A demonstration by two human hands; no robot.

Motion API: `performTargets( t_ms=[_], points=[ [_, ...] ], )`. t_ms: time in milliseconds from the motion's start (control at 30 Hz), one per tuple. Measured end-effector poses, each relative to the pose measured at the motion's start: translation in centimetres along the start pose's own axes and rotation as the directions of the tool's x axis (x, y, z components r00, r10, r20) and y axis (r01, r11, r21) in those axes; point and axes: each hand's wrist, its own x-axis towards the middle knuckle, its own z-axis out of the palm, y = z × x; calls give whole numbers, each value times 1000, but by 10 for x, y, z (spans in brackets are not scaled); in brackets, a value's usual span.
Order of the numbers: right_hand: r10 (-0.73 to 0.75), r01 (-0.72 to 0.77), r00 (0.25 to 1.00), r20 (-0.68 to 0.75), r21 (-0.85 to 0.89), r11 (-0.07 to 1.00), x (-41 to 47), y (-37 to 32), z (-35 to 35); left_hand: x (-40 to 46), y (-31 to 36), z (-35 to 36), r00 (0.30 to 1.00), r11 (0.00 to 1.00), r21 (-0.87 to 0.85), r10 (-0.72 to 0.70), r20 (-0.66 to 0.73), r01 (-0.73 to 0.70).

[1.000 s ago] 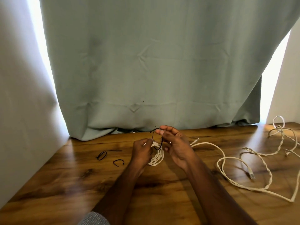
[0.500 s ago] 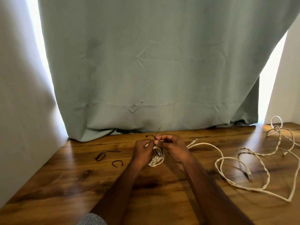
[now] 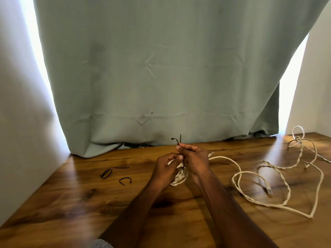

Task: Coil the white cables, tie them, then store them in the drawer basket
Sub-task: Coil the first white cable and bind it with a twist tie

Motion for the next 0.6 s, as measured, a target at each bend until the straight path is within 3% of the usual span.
performTargets(
  t_ms=[167,367,600],
  points=[
    [2,-2,1000,8,-11,1000,0,1,3,0,2,0,1000,999,35,24,-14,-24],
    [48,-48,998,29,-5,999,14,-4,-13,-1,5,-6,996,990,-112,-89,-10,87],
    [18,-11,981,-191,36,999,25,5,-24,-5,15,-4,997,991,-109,-73,18,75]
  ],
)
